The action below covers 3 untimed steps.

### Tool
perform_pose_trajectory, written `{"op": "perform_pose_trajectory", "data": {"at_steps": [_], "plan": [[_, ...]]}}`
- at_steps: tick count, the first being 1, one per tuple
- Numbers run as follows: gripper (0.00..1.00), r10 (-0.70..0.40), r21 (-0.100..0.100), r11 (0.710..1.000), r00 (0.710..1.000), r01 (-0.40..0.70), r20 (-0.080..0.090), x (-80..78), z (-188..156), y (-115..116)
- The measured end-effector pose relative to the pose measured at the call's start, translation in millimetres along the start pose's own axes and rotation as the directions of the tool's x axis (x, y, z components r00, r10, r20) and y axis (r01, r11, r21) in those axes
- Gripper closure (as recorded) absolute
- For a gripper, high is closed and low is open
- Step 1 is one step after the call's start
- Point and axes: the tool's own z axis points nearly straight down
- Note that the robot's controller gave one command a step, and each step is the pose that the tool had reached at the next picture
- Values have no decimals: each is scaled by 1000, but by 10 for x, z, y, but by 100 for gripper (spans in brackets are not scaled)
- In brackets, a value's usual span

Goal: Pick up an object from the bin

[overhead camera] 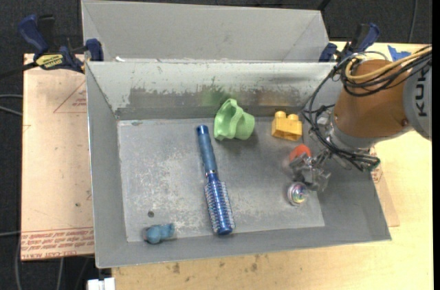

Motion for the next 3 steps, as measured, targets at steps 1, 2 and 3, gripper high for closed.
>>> {"op": "perform_pose_trajectory", "data": {"at_steps": [1,2,3], "plan": [[0,1,0,1000,1000,-1,0,3,0,-2],[0,-468,-2,884,884,468,4,-210,34,93],[100,-465,0,885,885,465,1,-188,34,67]]}}
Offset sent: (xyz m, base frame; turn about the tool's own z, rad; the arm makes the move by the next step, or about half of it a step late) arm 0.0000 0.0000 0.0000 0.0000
